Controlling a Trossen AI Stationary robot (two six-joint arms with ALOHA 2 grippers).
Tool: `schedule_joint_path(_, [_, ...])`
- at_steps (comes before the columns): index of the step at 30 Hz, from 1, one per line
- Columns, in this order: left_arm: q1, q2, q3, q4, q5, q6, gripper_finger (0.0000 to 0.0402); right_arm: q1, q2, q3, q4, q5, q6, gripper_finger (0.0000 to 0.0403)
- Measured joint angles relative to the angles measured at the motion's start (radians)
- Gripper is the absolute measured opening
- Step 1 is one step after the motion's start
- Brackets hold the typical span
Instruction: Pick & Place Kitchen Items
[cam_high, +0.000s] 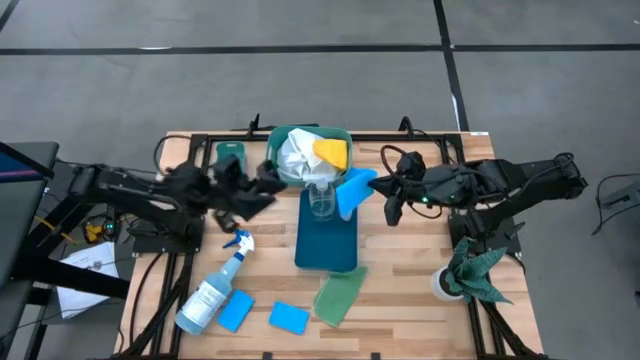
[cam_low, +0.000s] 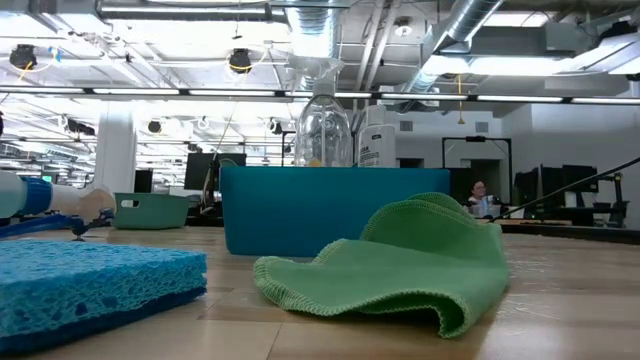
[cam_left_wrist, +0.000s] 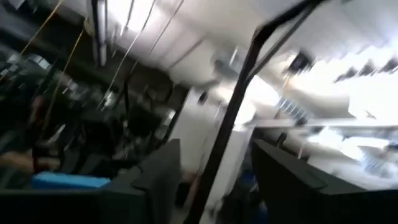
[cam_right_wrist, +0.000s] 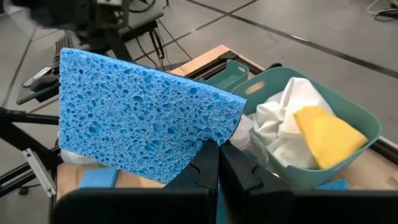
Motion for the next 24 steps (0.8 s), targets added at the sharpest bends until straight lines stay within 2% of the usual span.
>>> schedule_joint_path(4, [-0.005,0.099,0.142,-0.209,-0.077,0.013,0.0241,-0.004,0.000,0.000,-0.003,0.017,0.000,0.0000])
schedule_joint_path(7, [-0.003,0.155,0.216,-0.254,-0.097,0.013,0.0249,-0.006,0.000,0.000,-0.004,0.034,0.000,0.0000])
schedule_joint_path(9, [-0.004,0.180,0.248,-0.281,-0.136,0.003,0.0246,-0.005,0.000,0.000,-0.004,0.043,0.000,0.0000])
schedule_joint_path(12, [-0.005,0.208,0.281,-0.408,-0.220,-0.040,0.0233,-0.005,0.000,0.000,-0.006,0.057,0.000,0.0000])
schedule_joint_path(15, [-0.004,0.233,0.296,-0.490,-0.252,-0.047,0.0215,-0.012,0.000,0.000,-0.009,0.059,0.000,0.0000])
schedule_joint_path(19, [-0.020,0.254,0.298,-0.494,-0.304,-0.048,0.0200,-0.019,0.000,0.000,-0.011,0.060,-0.007,0.0000])
schedule_joint_path(24, [-0.022,0.255,0.298,-0.489,-0.302,-0.048,0.0206,-0.018,0.000,0.000,-0.011,0.062,-0.015,0.0000])
